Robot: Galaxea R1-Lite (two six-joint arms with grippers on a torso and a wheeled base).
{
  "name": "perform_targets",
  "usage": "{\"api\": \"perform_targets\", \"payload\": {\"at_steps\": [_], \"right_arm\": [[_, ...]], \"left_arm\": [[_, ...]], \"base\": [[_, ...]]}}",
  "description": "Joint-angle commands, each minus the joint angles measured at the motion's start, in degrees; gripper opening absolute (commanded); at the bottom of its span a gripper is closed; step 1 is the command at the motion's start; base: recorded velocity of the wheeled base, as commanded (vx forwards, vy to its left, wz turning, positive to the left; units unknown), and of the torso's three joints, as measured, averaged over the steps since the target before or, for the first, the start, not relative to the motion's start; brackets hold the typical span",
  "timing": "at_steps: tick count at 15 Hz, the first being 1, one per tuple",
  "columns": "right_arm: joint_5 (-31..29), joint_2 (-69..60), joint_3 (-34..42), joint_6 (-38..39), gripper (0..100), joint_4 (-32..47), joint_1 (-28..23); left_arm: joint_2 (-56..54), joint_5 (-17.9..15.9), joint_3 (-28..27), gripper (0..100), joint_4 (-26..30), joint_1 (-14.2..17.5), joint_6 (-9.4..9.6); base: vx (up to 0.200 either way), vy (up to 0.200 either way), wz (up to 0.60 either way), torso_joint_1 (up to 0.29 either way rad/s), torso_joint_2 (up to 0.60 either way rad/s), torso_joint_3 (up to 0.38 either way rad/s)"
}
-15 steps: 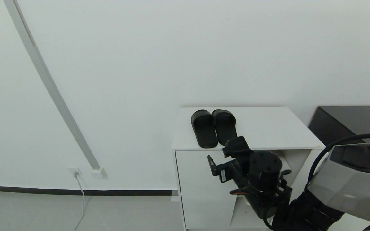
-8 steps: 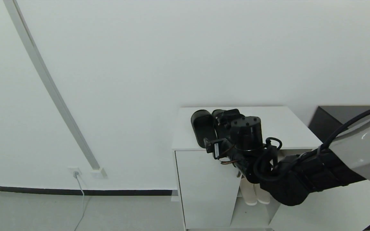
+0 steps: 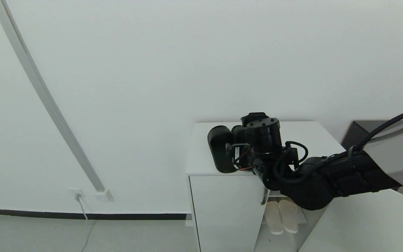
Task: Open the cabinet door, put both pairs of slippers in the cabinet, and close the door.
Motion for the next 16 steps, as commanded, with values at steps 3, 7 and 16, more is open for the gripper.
{"api": "perform_targets", "payload": {"at_steps": [3, 7, 16], "right_arm": [[1.88, 3.09, 4.16, 0.19, 100, -3.65, 0.13], [4.17, 9.07, 5.39, -4.2, 100, -15.17, -1.01], [7.69, 19.09, -12.19, -5.7, 100, -9.45, -5.93]], "left_arm": [[0.06, 0.03, 0.01, 0, -0.01, 0.01, -0.13], [0.06, 0.12, 0.01, 0, -0.01, 0.01, -0.13], [0.06, -0.05, 0.01, 0, -0.01, 0.01, -0.04]], "base": [[0.2, 0.0, 0.0, 0.006, 0.0, 0.004], [0.0, 0.0, 0.0, 0.0, 0.0, 0.0], [0.0, 0.0, 0.0, 0.0, 0.0, 0.0]]}}
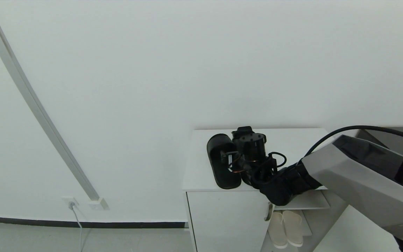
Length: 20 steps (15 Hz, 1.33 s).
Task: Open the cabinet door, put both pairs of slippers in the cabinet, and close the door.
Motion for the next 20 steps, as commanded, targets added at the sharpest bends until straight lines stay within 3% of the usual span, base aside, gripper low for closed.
{"api": "perform_targets", "payload": {"at_steps": [1, 5, 6, 14, 17, 20], "right_arm": [[0.1, 3.57, -3.87, 0.02, 100, 0.59, -0.53], [0.28, 5.94, -8.7, -2.18, 100, 0.67, -1.15], [0.28, 6.03, -8.79, -2.18, 0, 0.59, -1.41], [0.28, -1.0, -2.2, -2.26, 0, -0.03, -0.18], [4.23, -12.25, 11.16, -2.26, 0, -3.54, 1.93], [10.39, -27.28, 30.68, -2.35, 0, -5.92, 5.0]], "left_arm": [[0.06, 0.02, 0.01, 0, -0.01, 0.01, -0.02], [0.06, -0.07, 0.01, 0, -0.01, 0.01, -0.02], [0.06, -0.07, 0.01, 0, -0.01, -0.07, -0.02], [0.06, -0.07, 0.01, 0, -0.01, 0.01, -0.02], [0.06, 0.02, 0.01, 0, -0.01, 0.01, -0.02], [-0.02, 0.46, 0.01, 0, -0.01, 0.01, -0.11]], "base": [[0.0, 0.0, 0.0, 0.0, 0.0, 0.0], [0.0, 0.0, 0.0, 0.0, 0.0, 0.0], [0.0, 0.0, 0.0, 0.0, 0.0, 0.0], [0.0, 0.0, 0.0, 0.0, 0.0, 0.0], [0.0, 0.0, 0.0, 0.0, 0.0, 0.0], [0.0, 0.0, 0.0, 0.0, 0.0, 0.0]]}}
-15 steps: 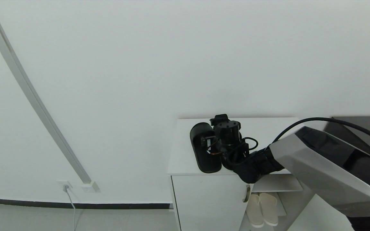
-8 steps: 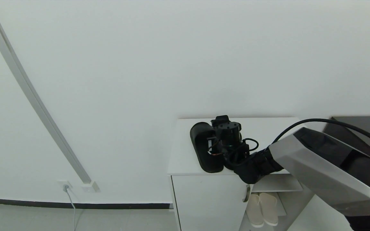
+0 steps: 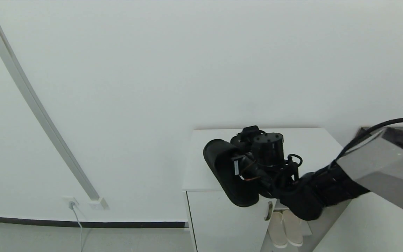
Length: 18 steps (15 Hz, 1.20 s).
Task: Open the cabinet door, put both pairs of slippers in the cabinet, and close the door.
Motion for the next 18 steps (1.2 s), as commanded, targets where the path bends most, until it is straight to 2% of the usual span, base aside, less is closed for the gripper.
{"api": "perform_targets", "payload": {"at_steps": [1, 2, 4, 10, 18], "right_arm": [[7.46, -19.79, 19.15, -0.46, 0, -1.28, 3.61], [10.01, -24.54, 24.24, -1.08, 0, -1.1, 4.14], [10.53, -29.2, 27.06, -1.78, 0, 1.62, 4.84], [10.27, -29.55, 28.46, -1.69, 0, 2.68, 5.19], [9.22, -29.99, 29.96, -1.87, 0, 2.41, 5.81]], "left_arm": [[-0.02, 0.13, 0.01, 0, -0.01, 0.01, -0.08], [-0.02, 0.13, 0.01, 0, -0.01, 0.01, 0.01], [-0.02, 0.13, 0.01, 0, -0.01, 0.01, -0.08], [0.06, 0.22, 0.01, 0, -0.01, 0.01, -0.35], [0.06, 0.04, 0.01, 0, -0.01, 0.01, -0.35]], "base": [[0.0, 0.0, 0.0, 0.0, 0.0, 0.0], [0.0, 0.0, 0.0, 0.0, 0.0, 0.0], [0.0, 0.0, 0.0, 0.0, 0.0, 0.0], [0.0, 0.0, 0.0, 0.0, 0.0, 0.0], [-0.2, 0.0, 0.0, 0.004, 0.0, 0.005]]}}
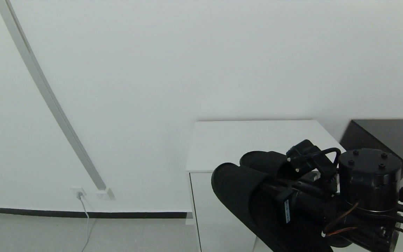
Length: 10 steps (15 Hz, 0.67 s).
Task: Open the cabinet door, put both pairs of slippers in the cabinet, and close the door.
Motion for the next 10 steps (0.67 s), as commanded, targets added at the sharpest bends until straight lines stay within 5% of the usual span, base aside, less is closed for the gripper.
{"api": "perform_targets", "payload": {"at_steps": [1, 10], "right_arm": [[-0.19, -0.19, 0.21, 0.0, 0, -0.2, -0.09], [-0.01, 0.86, 0.82, 0.0, 0, -0.2, 0.09]], "left_arm": [[0.06, 0.2, 0.01, 0, -0.01, 0.01, 0.05], [0.06, 0.2, 0.01, 0, -0.01, 0.01, -0.3]], "base": [[0.0, 0.0, 0.0, 0.0, 0.0, 0.0], [0.0, 0.0, 0.0, 0.0, 0.0, 0.0]]}}
